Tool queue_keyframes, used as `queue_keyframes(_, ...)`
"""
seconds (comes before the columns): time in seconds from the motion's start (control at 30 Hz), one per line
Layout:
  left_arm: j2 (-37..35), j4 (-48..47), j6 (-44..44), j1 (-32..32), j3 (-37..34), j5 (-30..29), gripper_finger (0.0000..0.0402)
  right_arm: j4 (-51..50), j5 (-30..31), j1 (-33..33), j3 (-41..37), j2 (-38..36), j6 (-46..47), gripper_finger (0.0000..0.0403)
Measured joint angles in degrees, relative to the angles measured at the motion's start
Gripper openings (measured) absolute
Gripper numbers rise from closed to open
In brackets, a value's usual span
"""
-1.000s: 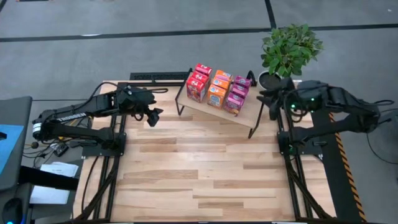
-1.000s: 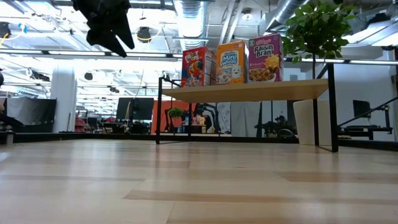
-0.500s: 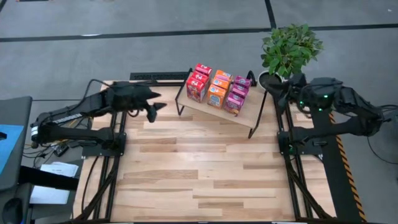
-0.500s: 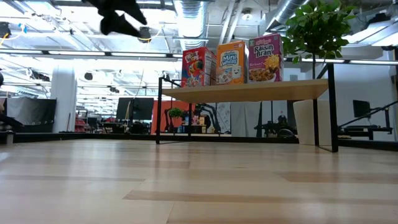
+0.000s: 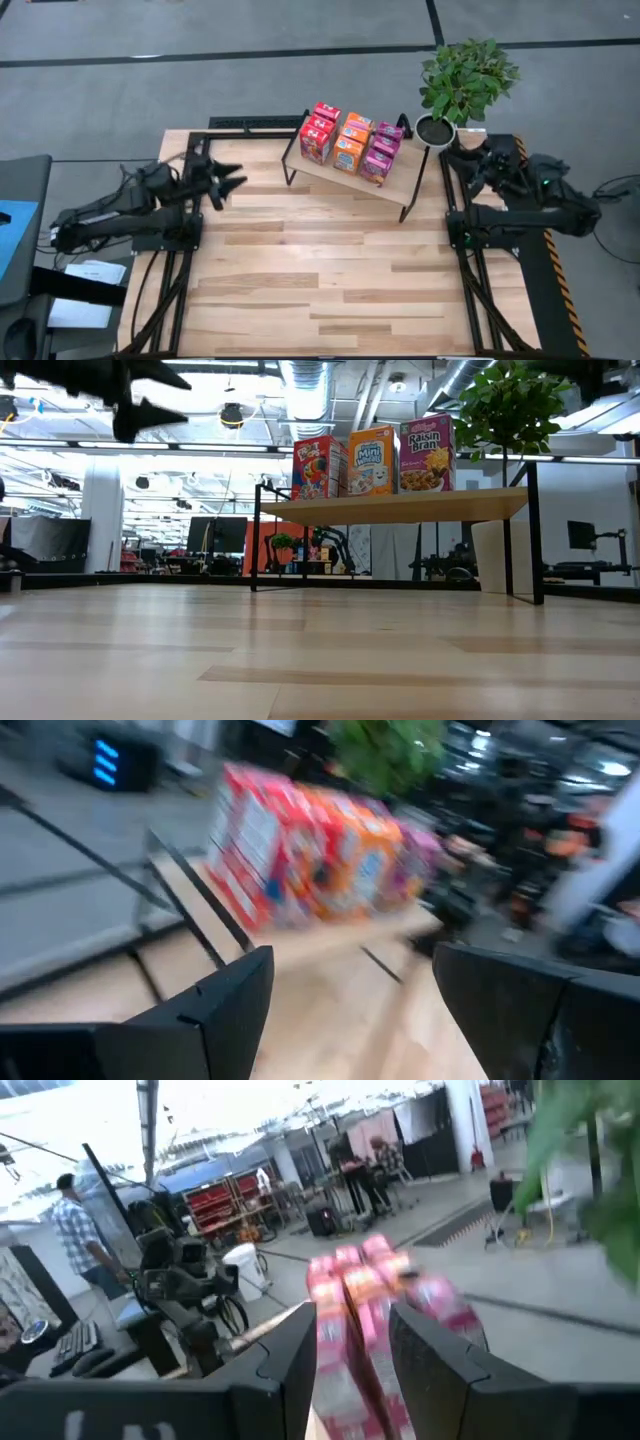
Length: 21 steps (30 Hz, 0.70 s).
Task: Stack cereal on shelf
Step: Return to Home Position
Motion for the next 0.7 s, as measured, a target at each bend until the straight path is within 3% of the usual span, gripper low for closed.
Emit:
queue_keyframes(0.1, -2.7, 6.3, -2.7, -2.5, -7.6, 2.8, 0.0266, -0.8, -0.1, 0.0, -5.9, -5.2, 2.9, 0.0156)
queue_keyframes(0.2, -3.5, 13.2, -4.1, -6.0, -13.8, 1.7, 0.0266, 0.4, -1.3, 0.0, -12.5, -10.2, 5.3, 0.0157)
queue_keyframes(0.33, -3.5, 19.8, -5.3, -11.4, -19.9, -3.9, 0.0266, 4.1, -4.7, 0.2, -20.1, -10.4, 7.5, 0.0156)
queue_keyframes(0.47, -3.1, 20.5, -7.0, -17.5, -23.1, -10.1, 0.0266, 13.1, -9.0, 0.2, -27.6, -9.9, 8.3, 0.0151)
queue_keyframes(0.57, -3.1, 19.7, -7.3, -21.8, -23.7, -14.4, 0.0266, 20.4, -9.2, 0.2, -31.9, -10.6, 8.2, 0.0146)
queue_keyframes(0.7, -3.1, 20.0, -7.5, -27.1, -24.7, -20.4, 0.0266, 22.7, -9.0, 0.1, -35.8, -10.4, 8.1, 0.0141)
